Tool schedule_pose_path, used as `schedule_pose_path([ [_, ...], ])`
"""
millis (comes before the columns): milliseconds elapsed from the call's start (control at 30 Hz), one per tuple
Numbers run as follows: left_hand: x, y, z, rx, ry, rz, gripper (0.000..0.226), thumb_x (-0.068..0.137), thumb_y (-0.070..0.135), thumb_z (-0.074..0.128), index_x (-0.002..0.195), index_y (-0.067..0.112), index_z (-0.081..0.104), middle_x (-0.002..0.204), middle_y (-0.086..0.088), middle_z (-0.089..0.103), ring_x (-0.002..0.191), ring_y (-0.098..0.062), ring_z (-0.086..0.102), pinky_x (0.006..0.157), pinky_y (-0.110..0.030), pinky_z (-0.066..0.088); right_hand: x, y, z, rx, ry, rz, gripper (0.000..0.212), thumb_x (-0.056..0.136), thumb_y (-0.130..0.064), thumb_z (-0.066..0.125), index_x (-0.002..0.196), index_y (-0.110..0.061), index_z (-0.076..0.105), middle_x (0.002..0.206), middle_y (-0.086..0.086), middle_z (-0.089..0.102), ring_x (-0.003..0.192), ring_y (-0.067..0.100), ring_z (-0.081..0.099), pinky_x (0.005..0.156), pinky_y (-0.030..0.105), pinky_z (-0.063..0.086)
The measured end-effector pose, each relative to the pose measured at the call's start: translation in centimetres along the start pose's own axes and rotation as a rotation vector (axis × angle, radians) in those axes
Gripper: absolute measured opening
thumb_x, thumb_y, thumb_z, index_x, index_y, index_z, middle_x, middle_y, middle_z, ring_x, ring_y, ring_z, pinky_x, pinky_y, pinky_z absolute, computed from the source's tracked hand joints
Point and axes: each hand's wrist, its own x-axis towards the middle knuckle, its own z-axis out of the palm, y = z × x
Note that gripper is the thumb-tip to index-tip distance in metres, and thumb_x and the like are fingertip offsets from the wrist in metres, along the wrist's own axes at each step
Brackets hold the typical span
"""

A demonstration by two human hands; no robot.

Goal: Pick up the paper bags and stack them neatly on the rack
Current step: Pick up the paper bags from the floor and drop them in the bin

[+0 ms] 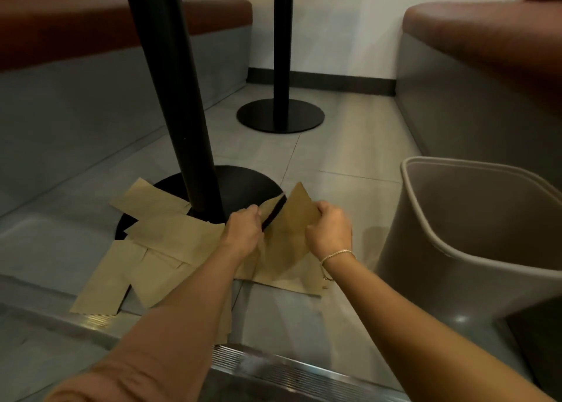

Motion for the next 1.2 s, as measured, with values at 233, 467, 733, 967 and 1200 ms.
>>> schedule_pose_path([
  [233, -1.6, 5.0, -7.0, -0.140, 0.189, -0.004, 0.035, 0.103, 0.023, 0.027, 0.094, 0.001, 0.052, 0.081, -0.011, 0.051, 0.076, -0.025, 0.051, 0.064, -0.031, 0.040, -1.9, -5.1, -6.8, -0.116, 0.149, -0.176, 0.038, 0.090, -0.005, 0.044, 0.123, -0.015, 0.057, 0.116, 0.009, 0.053, 0.105, 0.026, 0.052, 0.087, 0.031, 0.041],
  [467, -3.1, 10.7, -13.0, -0.217, 0.315, -0.012, 0.020, 0.100, 0.016, 0.031, 0.091, 0.009, 0.047, 0.083, -0.010, 0.050, 0.074, -0.023, 0.050, 0.060, -0.031, 0.039, -3.3, -9.1, -16.3, -0.078, 0.425, -0.238, 0.032, 0.088, -0.007, 0.043, 0.111, -0.014, 0.064, 0.112, 0.011, 0.056, 0.101, 0.030, 0.055, 0.077, 0.030, 0.039],
  [733, -5.3, 19.2, -14.9, -0.360, 0.388, 0.076, 0.023, 0.092, 0.004, 0.039, 0.110, 0.001, 0.053, 0.103, -0.016, 0.057, 0.076, -0.019, 0.050, 0.060, -0.026, 0.038, -4.7, -9.1, -25.3, -0.119, 0.628, -0.177, 0.035, 0.086, -0.009, 0.047, 0.116, -0.018, 0.064, 0.118, 0.010, 0.058, 0.107, 0.033, 0.055, 0.087, 0.035, 0.044],
  [967, -6.8, 23.3, -14.3, -0.429, 0.345, 0.225, 0.017, 0.089, 0.009, 0.046, 0.101, 0.012, 0.058, 0.089, -0.006, 0.063, 0.073, -0.016, 0.055, 0.058, -0.025, 0.045, -5.0, -7.3, -28.0, -0.262, 0.649, -0.148, 0.033, 0.088, -0.013, 0.050, 0.119, -0.014, 0.060, 0.119, 0.013, 0.055, 0.110, 0.035, 0.051, 0.089, 0.037, 0.043],
  [1200, -7.9, 24.6, -14.0, -0.422, 0.227, 0.361, 0.010, 0.087, 0.018, 0.054, 0.089, 0.025, 0.061, 0.086, 0.000, 0.065, 0.084, -0.018, 0.060, 0.075, -0.034, 0.051, -4.3, -6.3, -25.9, -0.491, 0.315, -0.330, 0.058, 0.082, -0.027, 0.060, 0.137, -0.025, 0.039, 0.134, 0.006, 0.046, 0.122, 0.030, 0.036, 0.102, 0.039, 0.033],
])
